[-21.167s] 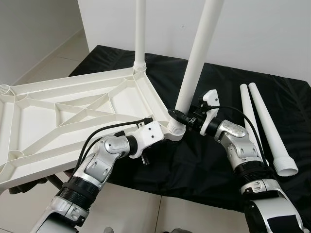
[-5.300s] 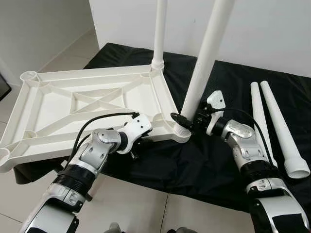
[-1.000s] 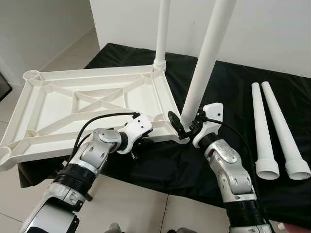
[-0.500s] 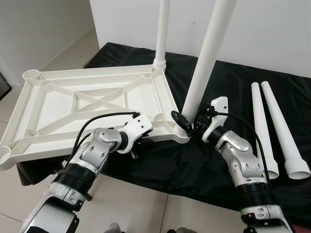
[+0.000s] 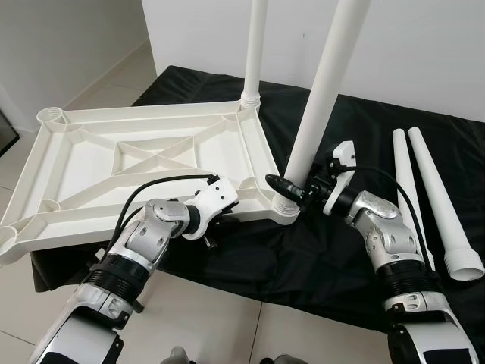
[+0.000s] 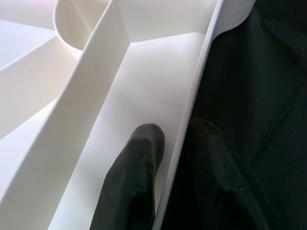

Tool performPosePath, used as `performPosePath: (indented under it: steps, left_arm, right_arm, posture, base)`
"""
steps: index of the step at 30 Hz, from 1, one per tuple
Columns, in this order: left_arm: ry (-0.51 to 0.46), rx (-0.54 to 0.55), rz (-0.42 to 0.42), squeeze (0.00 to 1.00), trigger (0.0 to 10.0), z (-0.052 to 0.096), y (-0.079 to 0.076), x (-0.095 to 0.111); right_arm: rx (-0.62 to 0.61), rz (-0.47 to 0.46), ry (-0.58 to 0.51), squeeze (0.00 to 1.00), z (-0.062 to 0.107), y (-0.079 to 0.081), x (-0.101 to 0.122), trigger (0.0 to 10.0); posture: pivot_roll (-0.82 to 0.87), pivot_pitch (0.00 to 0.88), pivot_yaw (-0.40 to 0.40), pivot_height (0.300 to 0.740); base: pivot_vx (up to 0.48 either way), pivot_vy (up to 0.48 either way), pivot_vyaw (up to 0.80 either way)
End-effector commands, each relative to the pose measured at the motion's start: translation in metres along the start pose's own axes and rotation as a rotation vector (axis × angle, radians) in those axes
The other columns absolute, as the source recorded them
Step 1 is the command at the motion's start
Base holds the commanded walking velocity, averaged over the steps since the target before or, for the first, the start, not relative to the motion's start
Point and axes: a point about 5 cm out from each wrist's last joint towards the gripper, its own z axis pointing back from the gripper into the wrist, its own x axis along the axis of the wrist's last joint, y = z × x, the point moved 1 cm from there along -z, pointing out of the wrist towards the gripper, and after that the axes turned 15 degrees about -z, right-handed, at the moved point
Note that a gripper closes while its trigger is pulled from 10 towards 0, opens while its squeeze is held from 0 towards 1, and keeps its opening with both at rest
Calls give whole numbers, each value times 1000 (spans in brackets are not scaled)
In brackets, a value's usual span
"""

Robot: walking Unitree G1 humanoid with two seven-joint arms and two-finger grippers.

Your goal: Building children table

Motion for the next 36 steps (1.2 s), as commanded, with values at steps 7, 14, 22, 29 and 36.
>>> performPosePath:
  steps: [7, 14, 22, 29, 36]
  left_arm:
    - [12, -23, -18, 0, 10000, 0, -2, 0]
    - [15, -21, -22, 0, 10000, 1, -1, -1]
    - [19, -18, -20, 0, 10000, 2, -1, -1]
    - [18, -16, -20, 0, 10000, 2, 0, -1]
    - [16, -15, -22, 0, 10000, 1, 0, -1]
  right_arm:
    - [22, 22, 9, 0, -1, -5, 3, 10000]
    - [64, 30, 30, 0, -1, -4, 2, 10000]
    - [119, 11, 37, 0, -2, 0, -4, 1647]
    - [143, 0, 39, 0, -2, 1, -7, 0]
    - [137, 2, 22, 0, 0, 3, -6, 0]
  posture:
    - [-48, 4, 7, 740]
    - [-46, 12, 8, 740]
    - [-40, 2, 5, 740]
    - [-41, 0, 4, 740]
    - [-42, 0, -1, 740]
  base:
    - [0, 0, 0]
    - [0, 0, 0]
    - [0, 0, 0]
    - [0, 0, 0]
    - [0, 0, 0]
